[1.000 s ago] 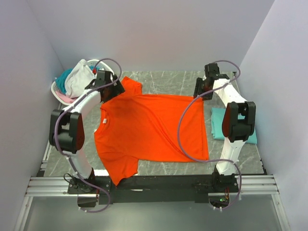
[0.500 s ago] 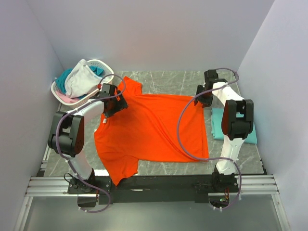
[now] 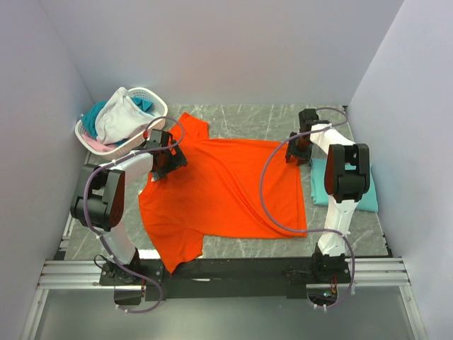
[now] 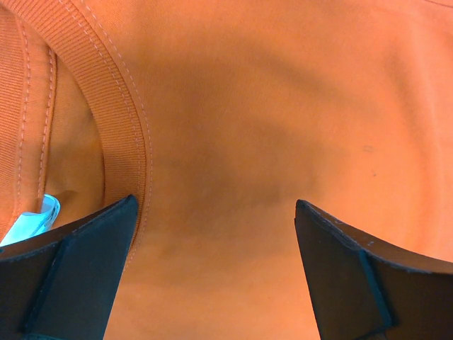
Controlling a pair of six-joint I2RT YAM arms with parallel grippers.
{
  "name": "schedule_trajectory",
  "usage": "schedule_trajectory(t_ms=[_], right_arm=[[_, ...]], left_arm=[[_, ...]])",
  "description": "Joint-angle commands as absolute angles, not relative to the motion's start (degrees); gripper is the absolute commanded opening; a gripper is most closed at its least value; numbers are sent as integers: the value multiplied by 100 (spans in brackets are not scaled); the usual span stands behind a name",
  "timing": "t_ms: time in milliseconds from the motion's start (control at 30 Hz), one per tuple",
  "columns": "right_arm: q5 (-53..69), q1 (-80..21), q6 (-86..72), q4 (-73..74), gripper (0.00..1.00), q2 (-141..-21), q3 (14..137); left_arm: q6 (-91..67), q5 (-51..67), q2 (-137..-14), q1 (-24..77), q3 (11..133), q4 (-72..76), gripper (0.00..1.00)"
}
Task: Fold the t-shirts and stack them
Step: Flatten the tshirt out
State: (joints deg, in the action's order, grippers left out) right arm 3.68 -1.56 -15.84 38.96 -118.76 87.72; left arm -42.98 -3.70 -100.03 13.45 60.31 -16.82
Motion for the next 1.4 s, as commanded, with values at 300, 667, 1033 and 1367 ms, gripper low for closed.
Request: schedule_trajectory(t_ms=[300, 667, 1033, 1367], right_arm=[[238, -97, -1608, 3832, 35, -11953, 9096], [158, -79, -1538, 3964, 11, -12058, 9334], [369, -70, -1600, 3937, 25, -12296, 9369], [413, -70, -1679, 3823, 0, -12261, 9334]], left_arm=[[-4359, -422, -10002, 1362, 6038, -1661, 100], [-4342, -510, -10028, 1362, 6038, -1723, 99], [-4342, -519, -10037, 1362, 6038, -1731, 99], [-4333, -536, -10055, 1362, 6038, -1731, 99]])
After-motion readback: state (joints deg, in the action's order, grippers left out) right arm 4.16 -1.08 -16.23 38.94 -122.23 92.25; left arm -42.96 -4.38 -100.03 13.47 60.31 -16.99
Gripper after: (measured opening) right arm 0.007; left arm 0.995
